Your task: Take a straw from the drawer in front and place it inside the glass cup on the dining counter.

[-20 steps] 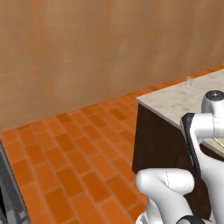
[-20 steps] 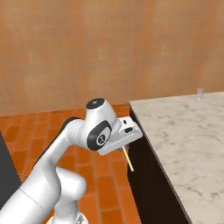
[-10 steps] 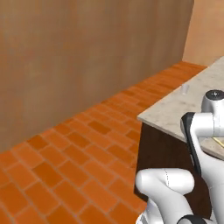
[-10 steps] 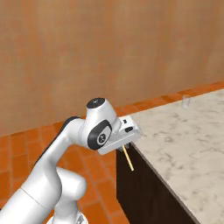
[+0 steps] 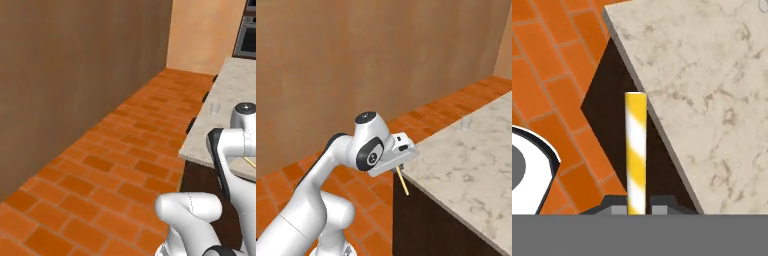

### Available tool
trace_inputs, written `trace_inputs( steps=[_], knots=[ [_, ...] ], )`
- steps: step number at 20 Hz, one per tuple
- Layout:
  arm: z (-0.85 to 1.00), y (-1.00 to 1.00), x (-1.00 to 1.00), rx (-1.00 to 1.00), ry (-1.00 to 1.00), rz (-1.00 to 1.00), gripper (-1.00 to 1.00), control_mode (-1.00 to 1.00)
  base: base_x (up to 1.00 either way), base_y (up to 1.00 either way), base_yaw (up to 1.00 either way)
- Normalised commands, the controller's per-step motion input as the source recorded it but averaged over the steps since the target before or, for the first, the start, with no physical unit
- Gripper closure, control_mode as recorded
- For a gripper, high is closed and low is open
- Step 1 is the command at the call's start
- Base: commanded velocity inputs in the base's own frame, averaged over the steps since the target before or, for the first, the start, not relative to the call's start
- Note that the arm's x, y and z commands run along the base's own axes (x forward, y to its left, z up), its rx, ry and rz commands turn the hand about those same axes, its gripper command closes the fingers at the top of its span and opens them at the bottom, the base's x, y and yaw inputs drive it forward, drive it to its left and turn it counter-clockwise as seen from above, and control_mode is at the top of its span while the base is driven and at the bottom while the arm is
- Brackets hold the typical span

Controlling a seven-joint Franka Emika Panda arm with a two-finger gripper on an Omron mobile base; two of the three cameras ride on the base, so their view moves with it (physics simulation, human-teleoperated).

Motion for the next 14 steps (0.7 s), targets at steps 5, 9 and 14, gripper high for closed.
trace_inputs(
  steps=[5,9,14],
  knots=[
    [0.0,0.0,0.0,0.0,0.0,0.0,1.0,1.0,0.9,0.86,-0.49],
    [0.0,0.0,0.0,0.0,0.0,0.0,1.0,1.0,0.85,0.86,-0.51],
    [0.0,0.0,0.0,0.0,0.0,0.0,1.0,1.0,0.88,0.8,-0.54]
  ],
)
